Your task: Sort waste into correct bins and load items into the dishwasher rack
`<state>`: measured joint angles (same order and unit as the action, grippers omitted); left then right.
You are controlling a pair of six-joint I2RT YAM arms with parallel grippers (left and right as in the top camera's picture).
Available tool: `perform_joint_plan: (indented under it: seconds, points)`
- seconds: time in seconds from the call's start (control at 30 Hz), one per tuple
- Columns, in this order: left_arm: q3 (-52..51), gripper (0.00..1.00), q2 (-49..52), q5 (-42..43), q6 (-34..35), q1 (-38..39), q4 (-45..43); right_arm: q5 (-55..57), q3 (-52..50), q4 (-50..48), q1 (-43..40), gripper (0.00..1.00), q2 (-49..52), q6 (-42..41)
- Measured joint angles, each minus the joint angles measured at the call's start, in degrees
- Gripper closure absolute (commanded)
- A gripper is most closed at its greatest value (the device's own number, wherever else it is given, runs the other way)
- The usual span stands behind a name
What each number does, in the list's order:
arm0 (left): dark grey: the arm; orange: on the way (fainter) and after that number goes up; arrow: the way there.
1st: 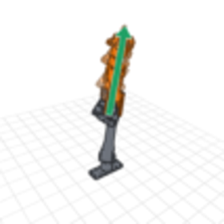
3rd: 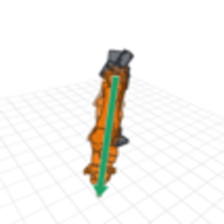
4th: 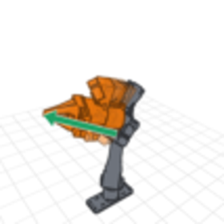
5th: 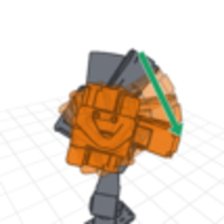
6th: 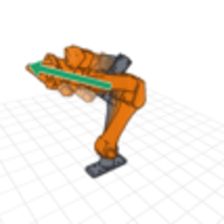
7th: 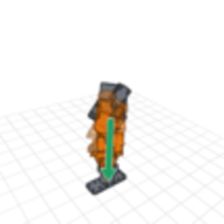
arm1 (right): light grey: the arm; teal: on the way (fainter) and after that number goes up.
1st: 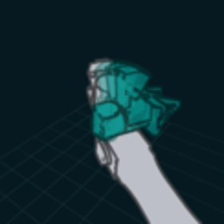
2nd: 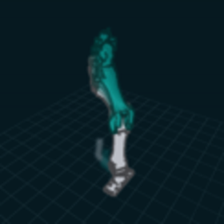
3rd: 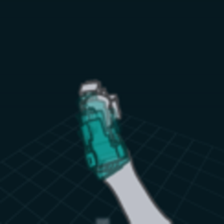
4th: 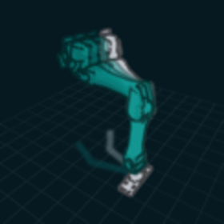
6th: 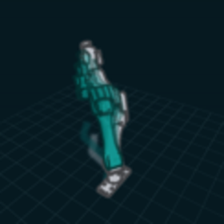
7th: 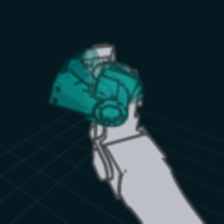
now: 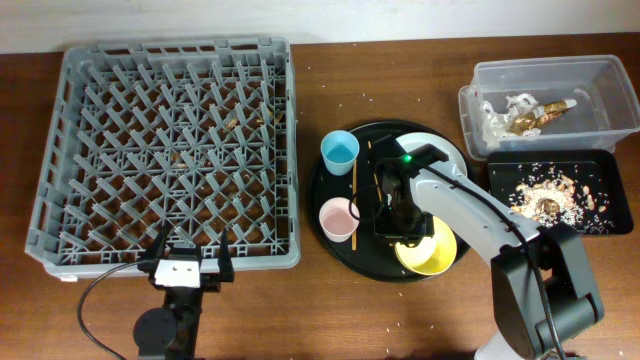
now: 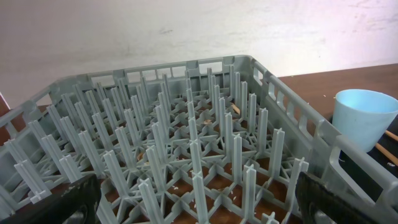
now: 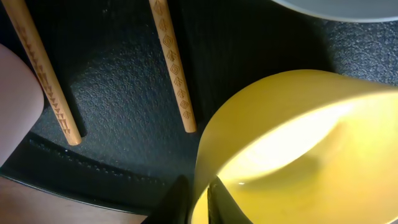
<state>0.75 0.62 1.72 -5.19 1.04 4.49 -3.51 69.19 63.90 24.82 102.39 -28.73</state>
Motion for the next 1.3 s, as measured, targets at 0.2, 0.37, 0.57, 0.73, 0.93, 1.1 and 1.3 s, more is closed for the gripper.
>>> perform_joint_plan:
  seconds: [0.2,0.37,0.57,0.73,0.93,1.1,1.3]
  points:
    - [0.0,0.01,0.0,0.0,0.0,0.0,0.0,-3.8,15.8,3.0,-1.8,0.50,-0.3,3.7]
    - [0.0,0.01,0.0,0.0,0.0,0.0,0.0,-8.2,11.9,-6.0,0.1,0.49,-0.3,5.2]
    - [0.0,0.01,0.0,0.0,0.0,0.0,0.0,-9.8,7.4,-9.3,1.2,0.96,5.0,5.6]
    - [-0.1,0.01,0.0,4.6,0.1,0.0,-7.4,-17.1,16.7,0.2,-3.2,0.96,0.3,7.0]
    - [29.1,0.01,28.6,9.0,8.2,-0.1,0.6,-18.5,30.2,7.0,-12.0,0.96,-11.7,9.9]
    - [60.5,0.01,69.1,27.3,14.3,-0.4,-1.8,-19.1,30.3,5.6,-12.6,0.96,-11.5,9.9]
    - [63.3,0.01,90.2,69.6,72.2,2.4,-24.5,-19.8,30.3,4.3,-12.6,0.96,-11.5,9.9]
